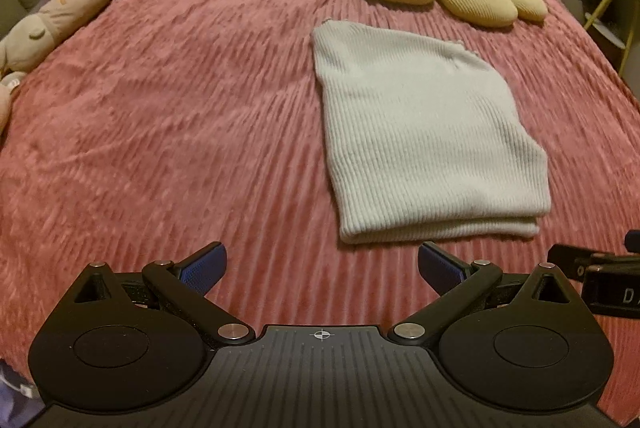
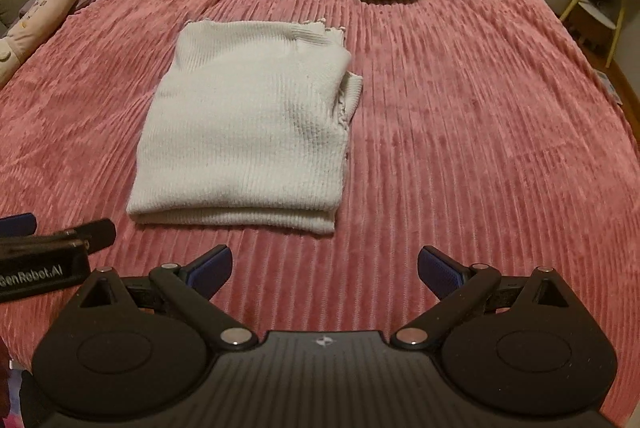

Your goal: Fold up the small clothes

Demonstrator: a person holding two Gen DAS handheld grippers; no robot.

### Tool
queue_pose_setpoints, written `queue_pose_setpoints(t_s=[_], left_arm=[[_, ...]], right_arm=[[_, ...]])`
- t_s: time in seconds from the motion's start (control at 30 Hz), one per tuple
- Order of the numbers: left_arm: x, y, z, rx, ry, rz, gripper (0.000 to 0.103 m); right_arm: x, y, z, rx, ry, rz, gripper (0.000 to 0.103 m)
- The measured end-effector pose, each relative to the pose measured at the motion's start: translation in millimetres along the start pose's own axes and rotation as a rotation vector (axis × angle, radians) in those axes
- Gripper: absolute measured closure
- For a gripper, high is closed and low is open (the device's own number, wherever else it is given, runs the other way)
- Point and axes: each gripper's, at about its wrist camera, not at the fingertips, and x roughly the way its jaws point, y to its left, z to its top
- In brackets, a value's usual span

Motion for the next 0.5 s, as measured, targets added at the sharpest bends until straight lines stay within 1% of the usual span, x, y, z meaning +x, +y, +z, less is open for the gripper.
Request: queue_pose_setpoints(t_s=[0.27,0.5], left_arm=[[0.0,-4.8,-0.6,0.013,0.009,0.002,0.000],[1.3,-3.7,-2.3,0.000,0.026,-0.002,0.000]], right_arm=[[-1.6,-1.8,0.3,0.006,0.000,-0.006,0.004],[-4.5,-1.6,0.0,0.009,-0.004,-0.001,0.004]])
